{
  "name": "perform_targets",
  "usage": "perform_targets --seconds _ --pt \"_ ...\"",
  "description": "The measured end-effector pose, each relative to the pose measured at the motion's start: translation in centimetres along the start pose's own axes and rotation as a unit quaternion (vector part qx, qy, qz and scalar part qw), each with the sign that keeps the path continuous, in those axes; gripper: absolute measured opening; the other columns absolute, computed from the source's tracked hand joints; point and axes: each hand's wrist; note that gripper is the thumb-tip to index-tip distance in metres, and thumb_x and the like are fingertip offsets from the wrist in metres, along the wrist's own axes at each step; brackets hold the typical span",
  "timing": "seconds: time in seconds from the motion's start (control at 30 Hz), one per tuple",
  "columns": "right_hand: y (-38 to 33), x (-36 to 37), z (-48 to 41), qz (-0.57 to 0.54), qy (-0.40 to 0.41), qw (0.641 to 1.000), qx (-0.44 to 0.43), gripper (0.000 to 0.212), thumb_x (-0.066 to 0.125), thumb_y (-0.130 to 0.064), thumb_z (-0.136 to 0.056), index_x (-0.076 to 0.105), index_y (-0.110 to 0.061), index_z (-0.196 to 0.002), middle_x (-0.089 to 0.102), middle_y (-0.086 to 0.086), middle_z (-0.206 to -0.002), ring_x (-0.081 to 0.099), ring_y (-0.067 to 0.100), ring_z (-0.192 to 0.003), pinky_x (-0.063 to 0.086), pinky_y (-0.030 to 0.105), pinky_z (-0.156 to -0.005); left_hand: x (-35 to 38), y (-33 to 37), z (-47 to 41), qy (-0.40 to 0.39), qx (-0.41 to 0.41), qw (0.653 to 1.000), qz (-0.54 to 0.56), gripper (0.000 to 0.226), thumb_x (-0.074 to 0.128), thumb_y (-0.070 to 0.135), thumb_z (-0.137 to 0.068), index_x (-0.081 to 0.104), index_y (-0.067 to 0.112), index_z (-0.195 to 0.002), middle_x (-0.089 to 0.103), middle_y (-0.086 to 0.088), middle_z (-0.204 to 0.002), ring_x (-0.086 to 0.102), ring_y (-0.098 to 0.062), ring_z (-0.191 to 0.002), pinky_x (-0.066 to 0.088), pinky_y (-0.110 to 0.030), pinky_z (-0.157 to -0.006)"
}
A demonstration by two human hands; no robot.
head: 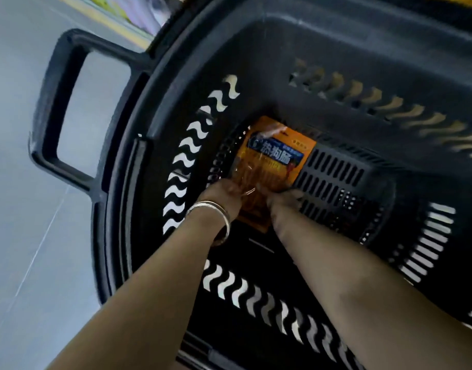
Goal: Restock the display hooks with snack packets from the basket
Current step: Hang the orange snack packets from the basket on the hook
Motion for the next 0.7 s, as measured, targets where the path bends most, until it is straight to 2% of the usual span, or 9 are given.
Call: perform_targets --seconds 0.07,0.17,0.27,0.3,0.4,0.47,0.57,0.63,0.7 --pt "0.5 0.0 -0.3 -0.054 -0.011 0.998 -0.041 0.087 0.085 -0.043 -0.062 0.035 -0.013 -0.126 0.055 0.010 -0.127 0.057 0.024 -0.101 0.045 0.029 -0.084 0.1 -0.5 -0.1 0.007 -0.004 1.000 0.011 0.031 0.044 0.019 -0.096 0.058 0.008 -0.121 0.060 -0.014 -0.122 0.055 -0.030 -0.114 0.042 -0.033 -0.094" --pt "1.9 -1.6 0.1 -0.108 -0.009 0.990 -0.092 0.066 0.083 -0.027 -0.070 0.048 -0.013 -0.124 0.062 0.005 -0.118 0.054 0.013 -0.089 0.039 0.019 -0.080 0.4 -1.3 0.1 -0.014 -0.020 0.999 0.031 0.030 0.042 0.027 -0.095 0.061 0.010 -0.111 0.062 -0.014 -0.113 0.058 -0.031 -0.105 0.046 -0.034 -0.092" --pt "3.5 -4.8 0.7 -0.135 -0.009 0.983 -0.128 0.042 0.079 -0.025 -0.075 0.057 -0.020 -0.110 0.065 0.002 -0.108 0.059 0.014 -0.091 0.041 0.020 -0.076 0.6 -1.6 0.5 -0.031 -0.024 0.998 0.039 0.025 0.046 0.028 -0.090 0.061 0.020 -0.108 0.062 -0.009 -0.111 0.058 -0.027 -0.100 0.046 -0.033 -0.091" --pt "3.9 -6.0 0.9 -0.139 -0.022 0.982 -0.125 0.043 0.079 -0.027 -0.076 0.057 -0.022 -0.112 0.064 0.002 -0.111 0.059 0.015 -0.093 0.041 0.021 -0.078 0.6 -1.5 0.6 -0.030 -0.026 0.998 0.045 0.026 0.048 0.029 -0.089 0.061 0.022 -0.110 0.062 -0.008 -0.111 0.058 -0.026 -0.100 0.046 -0.032 -0.091" --pt "4.5 -9.8 1.7 -0.135 -0.088 0.982 -0.095 0.067 0.078 -0.028 -0.075 0.046 -0.021 -0.134 0.053 -0.002 -0.124 0.052 0.018 -0.108 0.038 0.029 -0.092 0.3 -0.8 0.6 -0.032 -0.015 0.998 0.050 0.033 0.054 0.035 -0.085 0.060 0.024 -0.116 0.063 -0.006 -0.111 0.059 -0.024 -0.098 0.046 -0.030 -0.089" --pt "4.4 -11.4 2.7 -0.145 -0.146 0.974 -0.089 0.068 0.079 -0.026 -0.074 0.047 -0.021 -0.133 0.058 0.000 -0.127 0.055 0.023 -0.115 0.039 0.038 -0.101 0.2 -0.2 0.5 -0.032 -0.005 0.997 0.067 0.039 0.058 0.039 -0.083 0.057 0.021 -0.118 0.064 -0.002 -0.108 0.059 -0.023 -0.100 0.045 -0.030 -0.089" --pt "3.8 -11.8 4.5 -0.199 -0.272 0.936 -0.098 0.054 0.075 -0.017 -0.072 0.057 -0.018 -0.123 0.070 0.004 -0.109 0.065 0.025 -0.104 0.050 0.044 -0.093 0.1 0.3 0.7 -0.023 0.008 0.991 0.129 0.050 0.067 0.055 -0.072 0.055 0.025 -0.110 0.062 0.005 -0.098 0.059 -0.020 -0.098 0.045 -0.030 -0.091" --pt "3.0 -10.7 6.0 -0.235 -0.348 0.901 -0.109 0.040 0.071 -0.013 -0.072 0.063 -0.016 -0.112 0.073 0.003 -0.098 0.070 0.020 -0.090 0.058 0.036 -0.078 0.2 0.2 0.6 -0.031 0.019 0.991 0.130 0.057 0.073 0.047 -0.071 0.053 0.022 -0.117 0.062 0.001 -0.105 0.059 -0.022 -0.102 0.047 -0.033 -0.092" --pt "2.1 -9.3 6.6 -0.214 -0.378 0.894 -0.105 0.025 0.067 -0.021 -0.082 0.065 -0.022 -0.107 0.072 0.000 -0.105 0.068 0.017 -0.096 0.056 0.034 -0.082 0.0 -0.2 0.5 -0.020 0.032 0.993 0.109 0.042 0.071 0.036 -0.075 0.057 0.022 -0.112 0.063 0.001 -0.100 0.060 -0.024 -0.100 0.044 -0.027 -0.084"
Point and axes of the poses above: each hand's wrist, its own z-axis away from the middle knuckle, its own x-axis out of the palm, y = z × x
